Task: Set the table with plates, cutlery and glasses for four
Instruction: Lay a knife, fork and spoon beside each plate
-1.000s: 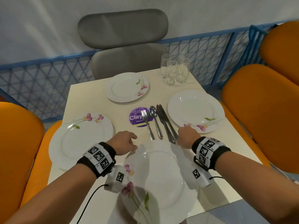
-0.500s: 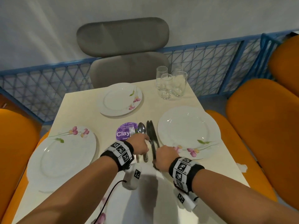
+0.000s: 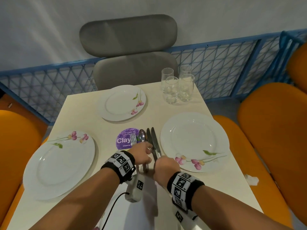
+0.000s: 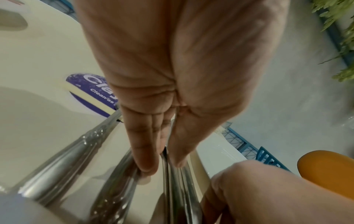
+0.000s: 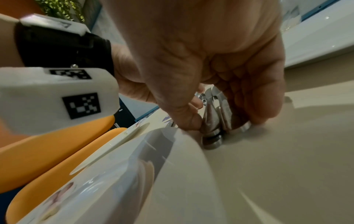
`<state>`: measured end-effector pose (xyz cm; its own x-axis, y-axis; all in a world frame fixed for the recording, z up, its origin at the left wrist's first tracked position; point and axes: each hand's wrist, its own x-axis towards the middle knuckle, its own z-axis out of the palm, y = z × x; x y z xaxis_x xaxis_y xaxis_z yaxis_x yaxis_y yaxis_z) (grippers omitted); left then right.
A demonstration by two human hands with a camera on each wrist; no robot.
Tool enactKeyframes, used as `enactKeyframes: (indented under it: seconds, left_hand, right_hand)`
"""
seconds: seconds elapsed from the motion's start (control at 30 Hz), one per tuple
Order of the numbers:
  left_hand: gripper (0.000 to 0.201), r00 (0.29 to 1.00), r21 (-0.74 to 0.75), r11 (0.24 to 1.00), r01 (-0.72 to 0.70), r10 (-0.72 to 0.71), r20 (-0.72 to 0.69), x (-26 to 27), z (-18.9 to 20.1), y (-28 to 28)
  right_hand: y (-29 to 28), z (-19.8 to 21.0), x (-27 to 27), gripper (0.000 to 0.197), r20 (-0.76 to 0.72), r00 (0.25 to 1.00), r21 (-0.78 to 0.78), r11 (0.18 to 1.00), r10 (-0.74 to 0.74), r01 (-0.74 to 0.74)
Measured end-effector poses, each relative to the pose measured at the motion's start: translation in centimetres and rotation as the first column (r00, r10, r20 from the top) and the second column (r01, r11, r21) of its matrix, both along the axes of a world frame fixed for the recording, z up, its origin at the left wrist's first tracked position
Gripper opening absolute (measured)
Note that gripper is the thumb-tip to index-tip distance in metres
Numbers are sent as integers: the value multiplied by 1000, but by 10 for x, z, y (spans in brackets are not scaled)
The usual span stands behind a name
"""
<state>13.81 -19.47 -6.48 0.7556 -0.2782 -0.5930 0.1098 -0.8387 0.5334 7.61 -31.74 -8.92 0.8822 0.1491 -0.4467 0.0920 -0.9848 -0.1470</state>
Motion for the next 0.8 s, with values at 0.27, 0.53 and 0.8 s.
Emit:
enactKeyframes:
  seconds: [0.27,0.53,0.8]
  left_hand:
    - [62,986,-137,982,-127,110,-124,7,-1,0]
    - [80,953,-197,951,-240,193,-232,20,-1,-2]
    - [63,944,-174,963,-205,148,-296,35,-10,-6]
  right_hand:
    - [4,2,0,28,35,996,20,996,-88,87]
    - [3,3,-4,27,73,987,54,989,-142,138]
    - [7,6,-3,27,19,981,77,979,-191,189]
